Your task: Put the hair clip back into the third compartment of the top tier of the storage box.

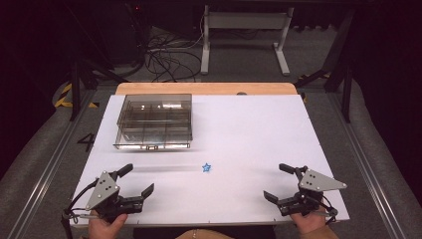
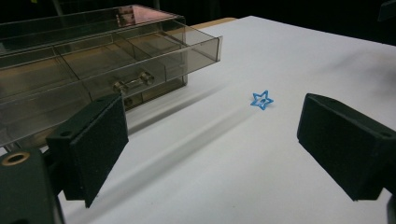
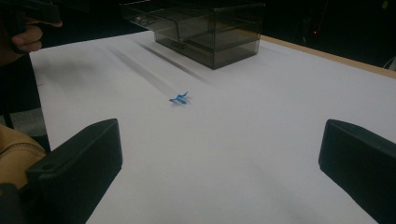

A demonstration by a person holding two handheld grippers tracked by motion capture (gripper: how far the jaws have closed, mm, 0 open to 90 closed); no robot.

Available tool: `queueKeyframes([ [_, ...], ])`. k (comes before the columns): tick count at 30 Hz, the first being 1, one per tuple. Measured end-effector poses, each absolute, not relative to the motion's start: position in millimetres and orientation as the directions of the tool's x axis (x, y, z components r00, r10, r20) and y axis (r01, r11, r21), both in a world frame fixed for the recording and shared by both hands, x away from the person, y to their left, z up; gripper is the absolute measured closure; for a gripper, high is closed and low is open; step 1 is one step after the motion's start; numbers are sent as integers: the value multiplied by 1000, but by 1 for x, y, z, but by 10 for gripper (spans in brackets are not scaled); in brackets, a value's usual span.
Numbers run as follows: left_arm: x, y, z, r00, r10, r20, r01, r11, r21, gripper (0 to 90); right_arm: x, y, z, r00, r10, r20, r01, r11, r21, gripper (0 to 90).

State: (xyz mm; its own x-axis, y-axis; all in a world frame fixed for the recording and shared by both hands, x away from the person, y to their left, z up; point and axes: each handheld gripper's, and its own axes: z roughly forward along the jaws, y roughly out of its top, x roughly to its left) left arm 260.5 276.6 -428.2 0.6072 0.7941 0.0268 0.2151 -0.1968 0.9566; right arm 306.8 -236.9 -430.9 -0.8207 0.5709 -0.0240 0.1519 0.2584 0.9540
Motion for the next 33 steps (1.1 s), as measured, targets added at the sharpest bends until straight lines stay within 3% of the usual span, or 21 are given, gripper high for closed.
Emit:
queueKeyframes([
  [33,263,272,-424,624,782,16,226,-200,954,102,308,-236,-433,-828,560,-14,159,259,953,4],
])
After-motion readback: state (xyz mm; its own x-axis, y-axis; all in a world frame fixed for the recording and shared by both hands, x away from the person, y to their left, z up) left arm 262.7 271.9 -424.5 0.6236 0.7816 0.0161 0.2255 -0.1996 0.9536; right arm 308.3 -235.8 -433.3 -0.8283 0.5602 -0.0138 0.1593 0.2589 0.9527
